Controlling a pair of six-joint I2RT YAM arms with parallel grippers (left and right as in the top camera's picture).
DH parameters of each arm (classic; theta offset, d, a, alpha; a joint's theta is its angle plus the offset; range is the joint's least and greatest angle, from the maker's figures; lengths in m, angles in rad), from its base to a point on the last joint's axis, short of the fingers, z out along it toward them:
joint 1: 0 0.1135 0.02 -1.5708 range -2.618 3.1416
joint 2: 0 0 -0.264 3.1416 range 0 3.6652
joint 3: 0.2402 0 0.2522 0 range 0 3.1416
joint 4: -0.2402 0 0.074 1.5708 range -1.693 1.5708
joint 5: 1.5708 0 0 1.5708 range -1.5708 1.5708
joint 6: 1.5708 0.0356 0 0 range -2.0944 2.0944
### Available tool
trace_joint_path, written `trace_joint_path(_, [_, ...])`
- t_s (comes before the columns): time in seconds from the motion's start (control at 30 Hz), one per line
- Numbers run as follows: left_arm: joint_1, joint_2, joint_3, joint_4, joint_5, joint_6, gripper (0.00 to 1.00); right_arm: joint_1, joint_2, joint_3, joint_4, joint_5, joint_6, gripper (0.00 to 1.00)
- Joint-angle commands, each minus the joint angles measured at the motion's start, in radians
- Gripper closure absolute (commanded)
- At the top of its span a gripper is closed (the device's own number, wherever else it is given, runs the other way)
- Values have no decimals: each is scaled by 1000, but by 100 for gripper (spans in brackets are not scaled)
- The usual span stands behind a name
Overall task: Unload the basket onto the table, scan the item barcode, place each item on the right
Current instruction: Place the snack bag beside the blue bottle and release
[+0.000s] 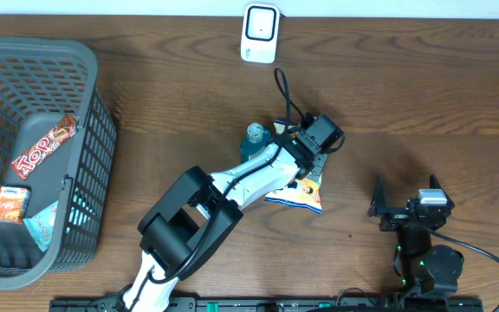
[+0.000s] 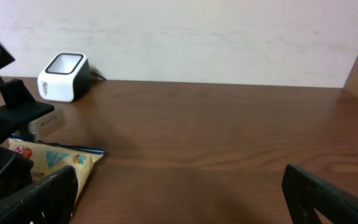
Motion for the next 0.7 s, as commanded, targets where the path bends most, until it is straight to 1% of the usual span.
trace_joint_path(0.0, [-18,34,-2,-56,39,0,93,8,-5,-2,-4,4,10,1])
trace_joint_path(0.13, [-17,-67,77,-158,23,29,91,8,-5,-2,-4,4,10,1])
trace_joint_path(0.17, [-17,-111,111,-198,3,39,84,8,-5,-2,-4,4,10,1])
trace_joint_path(0.2, [-17,-140,131,-219,-10,48,75,8,-5,-2,-4,4,10,1])
trace_joint_path(0.23, [-17,-177,155,-243,-24,63,63,8,-5,-2,-4,4,10,1])
trace_joint_path(0.27, [-17,-213,178,-263,-37,78,46,8,-5,-2,-4,4,10,1])
trace_joint_path(0.3, [-17,-253,200,-280,-43,98,36,8,-5,-2,-4,4,10,1])
trace_joint_path(0.33, [-17,-284,215,-289,-47,113,22,8,-5,-2,-4,5,10,1])
trace_joint_path(0.37, [-17,-323,233,-299,-48,130,14,8,-5,-2,-4,5,10,1])
trace_joint_path(0.4, [-17,-361,250,-309,-48,143,10,8,-5,-2,-4,4,10,1])
trace_joint_path(0.47, [-16,-442,279,-330,-101,152,6,8,-5,-2,-4,5,10,1])
trace_joint_path(0.6, [13,-614,293,-367,-358,145,4,8,-5,-2,-4,4,10,1])
trace_joint_path(0.67, [51,-690,293,-391,-488,117,2,8,-5,-2,-4,5,10,1])
